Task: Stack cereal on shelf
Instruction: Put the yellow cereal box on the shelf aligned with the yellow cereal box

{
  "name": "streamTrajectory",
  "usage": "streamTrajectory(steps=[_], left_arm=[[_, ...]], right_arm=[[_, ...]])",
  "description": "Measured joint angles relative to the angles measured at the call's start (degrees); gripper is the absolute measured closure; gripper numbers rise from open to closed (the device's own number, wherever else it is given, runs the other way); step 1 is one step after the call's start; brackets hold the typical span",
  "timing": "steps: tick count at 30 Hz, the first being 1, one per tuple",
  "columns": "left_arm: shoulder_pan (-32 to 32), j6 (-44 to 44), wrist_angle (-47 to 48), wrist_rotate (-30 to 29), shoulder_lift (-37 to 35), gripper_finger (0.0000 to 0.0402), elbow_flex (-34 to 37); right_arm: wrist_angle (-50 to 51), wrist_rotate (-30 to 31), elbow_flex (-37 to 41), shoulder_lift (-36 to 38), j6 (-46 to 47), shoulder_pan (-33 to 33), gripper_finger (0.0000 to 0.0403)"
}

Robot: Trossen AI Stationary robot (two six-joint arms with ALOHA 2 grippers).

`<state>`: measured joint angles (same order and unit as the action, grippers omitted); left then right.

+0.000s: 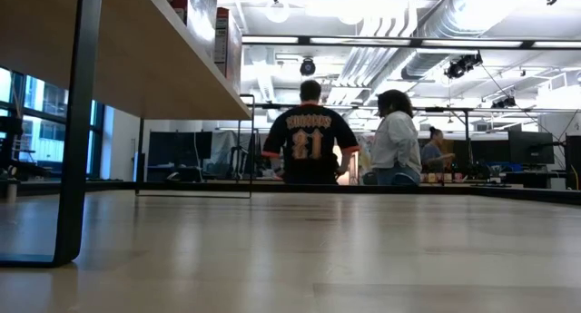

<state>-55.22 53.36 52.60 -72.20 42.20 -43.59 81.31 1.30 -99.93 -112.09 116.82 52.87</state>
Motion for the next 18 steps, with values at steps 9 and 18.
streamTrajectory(steps=[9,18], left_arm=[[0.0,0.0,0.0,0.0,0.0,0.0402,0.0],[0.0,0.0,0.0,0.0,0.0,0.0402,0.0]], right_arm=[[-8.3,16.4,-10.8,0.0,-23.9,-5.4,0.029],[-27.2,14.6,-16.7,0.0,-50.1,-13.5,0.0291]])
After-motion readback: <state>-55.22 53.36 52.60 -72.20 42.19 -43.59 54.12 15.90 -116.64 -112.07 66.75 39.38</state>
